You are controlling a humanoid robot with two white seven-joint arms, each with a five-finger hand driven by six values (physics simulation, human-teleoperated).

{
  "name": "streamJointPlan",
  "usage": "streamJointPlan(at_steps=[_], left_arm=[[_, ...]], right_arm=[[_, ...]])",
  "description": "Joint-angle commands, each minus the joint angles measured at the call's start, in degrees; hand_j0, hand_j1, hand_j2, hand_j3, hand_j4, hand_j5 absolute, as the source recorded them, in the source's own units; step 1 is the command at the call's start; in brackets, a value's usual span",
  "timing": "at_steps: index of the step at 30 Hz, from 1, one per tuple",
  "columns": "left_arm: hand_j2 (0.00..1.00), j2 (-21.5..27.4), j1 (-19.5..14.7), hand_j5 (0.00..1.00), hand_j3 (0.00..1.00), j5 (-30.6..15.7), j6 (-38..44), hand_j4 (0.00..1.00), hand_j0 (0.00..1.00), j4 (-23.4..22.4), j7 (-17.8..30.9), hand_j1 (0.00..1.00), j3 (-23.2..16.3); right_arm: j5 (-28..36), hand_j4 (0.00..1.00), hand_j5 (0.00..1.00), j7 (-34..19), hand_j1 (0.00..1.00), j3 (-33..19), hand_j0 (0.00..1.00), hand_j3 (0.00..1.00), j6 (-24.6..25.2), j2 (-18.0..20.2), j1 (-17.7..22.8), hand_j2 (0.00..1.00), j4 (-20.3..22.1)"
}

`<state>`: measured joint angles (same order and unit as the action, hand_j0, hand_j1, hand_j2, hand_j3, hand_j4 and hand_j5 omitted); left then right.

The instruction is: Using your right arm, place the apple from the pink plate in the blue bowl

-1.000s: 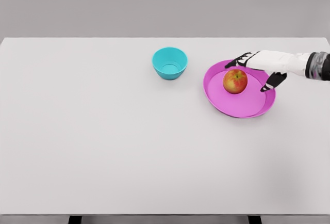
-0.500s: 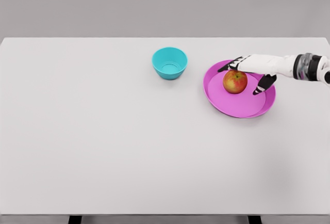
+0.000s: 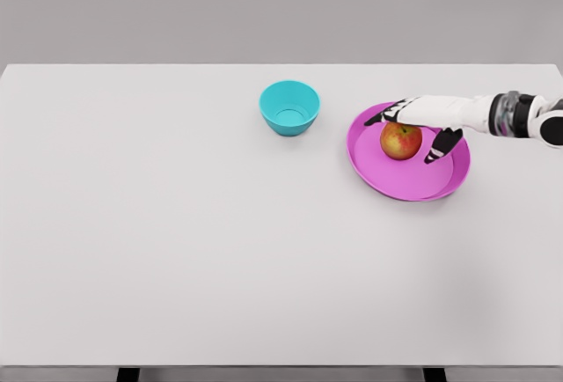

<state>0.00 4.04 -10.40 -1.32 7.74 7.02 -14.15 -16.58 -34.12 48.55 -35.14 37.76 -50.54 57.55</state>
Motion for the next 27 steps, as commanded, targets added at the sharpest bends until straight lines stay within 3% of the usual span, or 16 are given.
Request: streamJointPlan(at_steps=[1, 5, 7, 10, 27], left_arm=[[1.00, 0.00, 0.00, 1.00, 1.00, 0.03, 0.00, 1.00, 1.00, 0.00, 0.01, 1.00, 0.00], [1.00, 0.00, 0.00, 1.00, 1.00, -0.06, 0.00, 1.00, 1.00, 0.00, 0.01, 1.00, 0.00], [1.00, 0.00, 0.00, 1.00, 1.00, -0.06, 0.00, 1.00, 1.00, 0.00, 0.01, 1.00, 0.00], [1.00, 0.00, 0.00, 1.00, 1.00, 0.03, 0.00, 1.00, 1.00, 0.00, 0.01, 1.00, 0.00], [1.00, 0.00, 0.00, 1.00, 1.00, -0.06, 0.00, 1.00, 1.00, 0.00, 0.01, 1.00, 0.00]], right_arm=[[0.32, 1.00, 1.00, 0.02, 1.00, 0.14, 1.00, 1.00, 0.14, -0.23, 0.00, 1.00, -0.51], [0.32, 0.98, 0.98, 0.02, 0.98, 1.11, 0.98, 0.98, 0.14, -0.41, -0.35, 0.98, -1.57], [0.32, 0.75, 0.75, 0.02, 0.75, 1.11, 0.75, 0.75, 0.14, -0.41, -0.35, 0.75, -1.57], [0.32, 0.54, 0.54, 0.02, 0.54, 1.11, 0.54, 0.54, 0.14, -0.41, -0.35, 0.54, -1.48], [0.50, 0.50, 0.50, 0.20, 0.50, 0.67, 0.50, 0.50, 0.14, -0.41, -1.41, 0.50, -1.04]])
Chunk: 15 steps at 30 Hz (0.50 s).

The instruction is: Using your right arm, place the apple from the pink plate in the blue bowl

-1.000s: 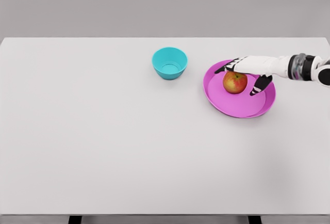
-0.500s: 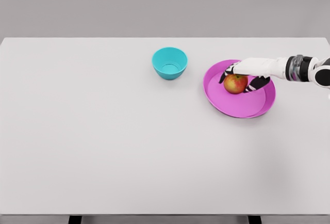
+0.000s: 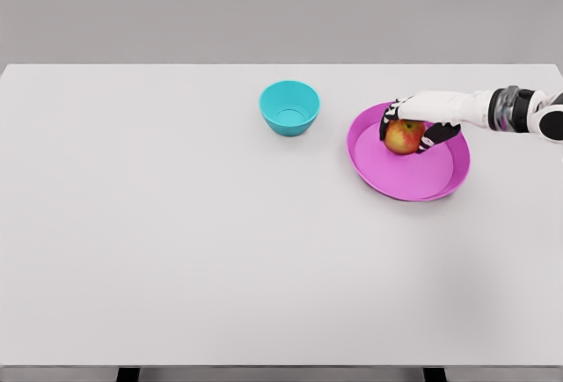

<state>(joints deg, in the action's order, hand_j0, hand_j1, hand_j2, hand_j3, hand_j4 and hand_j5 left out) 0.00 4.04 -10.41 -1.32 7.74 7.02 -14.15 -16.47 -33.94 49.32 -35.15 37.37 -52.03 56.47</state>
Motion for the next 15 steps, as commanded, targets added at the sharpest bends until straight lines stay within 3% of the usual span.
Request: streamJointPlan(at_steps=[1, 15], left_arm=[[1.00, 0.00, 0.00, 1.00, 1.00, -0.05, 0.00, 1.00, 1.00, 0.00, 0.01, 1.00, -0.01], [1.00, 0.00, 0.00, 1.00, 1.00, -0.05, 0.00, 1.00, 1.00, 0.00, 0.01, 1.00, -0.01]], right_arm=[[0.48, 0.50, 0.50, 0.02, 0.50, -0.19, 0.50, 0.50, 0.15, -0.02, 0.00, 0.50, 0.04], [0.56, 0.50, 0.50, 0.19, 0.50, -1.69, 0.50, 0.50, 0.15, -2.74, -2.99, 0.50, -0.57]])
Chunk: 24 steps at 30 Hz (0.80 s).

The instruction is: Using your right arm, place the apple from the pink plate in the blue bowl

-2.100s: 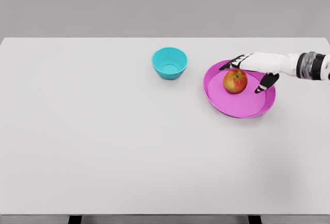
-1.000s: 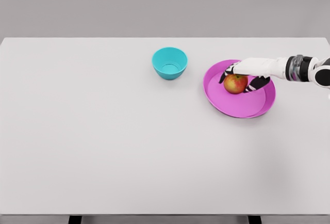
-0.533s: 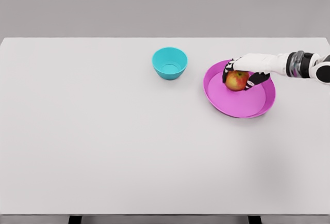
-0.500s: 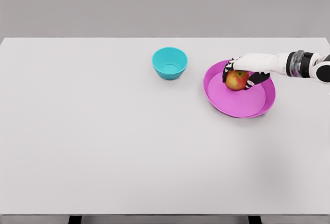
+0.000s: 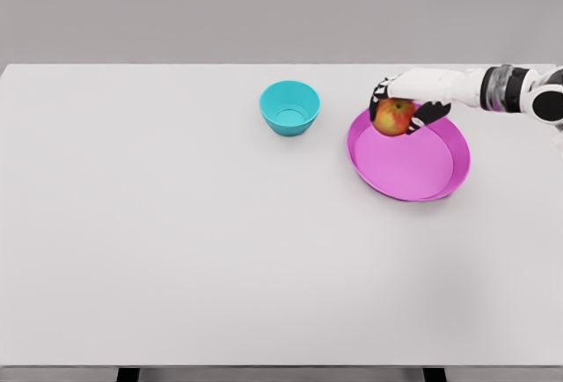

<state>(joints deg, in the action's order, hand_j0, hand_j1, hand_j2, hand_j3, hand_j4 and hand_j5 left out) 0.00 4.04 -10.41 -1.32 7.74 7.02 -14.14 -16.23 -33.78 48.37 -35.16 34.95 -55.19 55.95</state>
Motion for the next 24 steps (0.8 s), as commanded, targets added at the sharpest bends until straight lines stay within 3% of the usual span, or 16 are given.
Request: streamJointPlan(at_steps=[1, 14, 24], left_arm=[[1.00, 0.00, 0.00, 1.00, 1.00, -0.05, 0.00, 1.00, 1.00, 0.00, 0.01, 1.00, -0.01], [1.00, 0.00, 0.00, 1.00, 1.00, -0.05, 0.00, 1.00, 1.00, 0.00, 0.01, 1.00, -0.01], [1.00, 0.00, 0.00, 1.00, 1.00, -0.05, 0.00, 1.00, 1.00, 0.00, 0.01, 1.00, -0.01]], right_arm=[[0.33, 0.50, 0.50, 0.03, 0.50, -0.73, 0.50, 0.50, 0.16, -1.11, -0.26, 0.50, -0.05], [-0.03, 0.47, 0.47, 0.03, 0.47, -1.00, 0.47, 0.47, 0.16, -7.62, -3.69, 0.47, -5.94], [-0.03, 0.46, 0.46, 0.03, 0.46, -1.08, 0.46, 0.46, 0.16, -11.66, -5.10, 0.46, -7.70]])
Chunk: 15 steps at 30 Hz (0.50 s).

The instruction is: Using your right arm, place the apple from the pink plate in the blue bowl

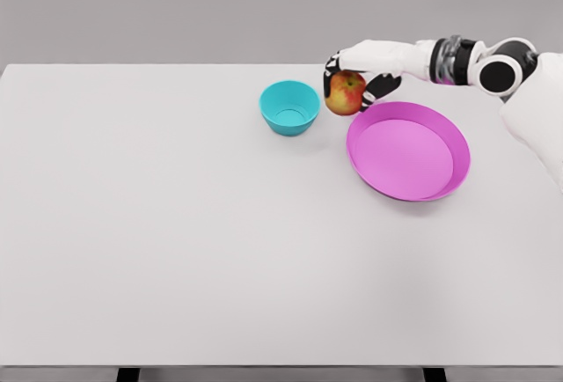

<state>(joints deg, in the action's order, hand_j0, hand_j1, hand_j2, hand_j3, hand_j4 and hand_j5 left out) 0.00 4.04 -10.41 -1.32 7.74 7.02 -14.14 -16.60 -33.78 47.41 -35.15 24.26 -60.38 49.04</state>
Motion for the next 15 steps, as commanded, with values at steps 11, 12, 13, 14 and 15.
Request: streamJointPlan(at_steps=[11, 12, 13, 14, 15], left_arm=[[1.00, 0.00, 0.00, 1.00, 1.00, -0.05, 0.00, 1.00, 1.00, 0.00, 0.01, 1.00, -0.01], [1.00, 0.00, 0.00, 1.00, 1.00, 0.04, 0.00, 1.00, 1.00, 0.00, 0.01, 1.00, -0.01], [1.00, 0.00, 0.00, 1.00, 1.00, -0.05, 0.00, 1.00, 1.00, 0.00, 0.01, 1.00, -0.01], [1.00, 0.00, 0.00, 1.00, 1.00, 0.04, 0.00, 1.00, 1.00, 0.00, 0.01, 1.00, -0.01], [1.00, 0.00, 0.00, 1.00, 1.00, 0.04, 0.00, 1.00, 1.00, 0.00, 0.01, 1.00, -0.01]], right_arm=[[-0.54, 0.46, 0.46, 0.12, 0.46, -0.04, 0.46, 0.46, 0.15, -5.45, -2.02, 0.46, -6.06], [-0.62, 0.46, 0.46, 0.12, 0.46, -0.04, 0.46, 0.46, 0.15, -5.71, -2.02, 0.46, -6.23], [-0.71, 0.46, 0.46, 0.20, 0.46, -0.04, 0.46, 0.46, 0.15, -6.07, -2.11, 0.46, -6.50], [-0.71, 0.46, 0.46, 0.20, 0.46, -0.04, 0.46, 0.46, 0.15, -6.50, -2.55, 0.46, -6.59], [-0.89, 0.46, 0.46, 0.20, 0.46, -0.04, 0.46, 0.46, 0.15, -6.68, -2.64, 0.46, -6.59]])
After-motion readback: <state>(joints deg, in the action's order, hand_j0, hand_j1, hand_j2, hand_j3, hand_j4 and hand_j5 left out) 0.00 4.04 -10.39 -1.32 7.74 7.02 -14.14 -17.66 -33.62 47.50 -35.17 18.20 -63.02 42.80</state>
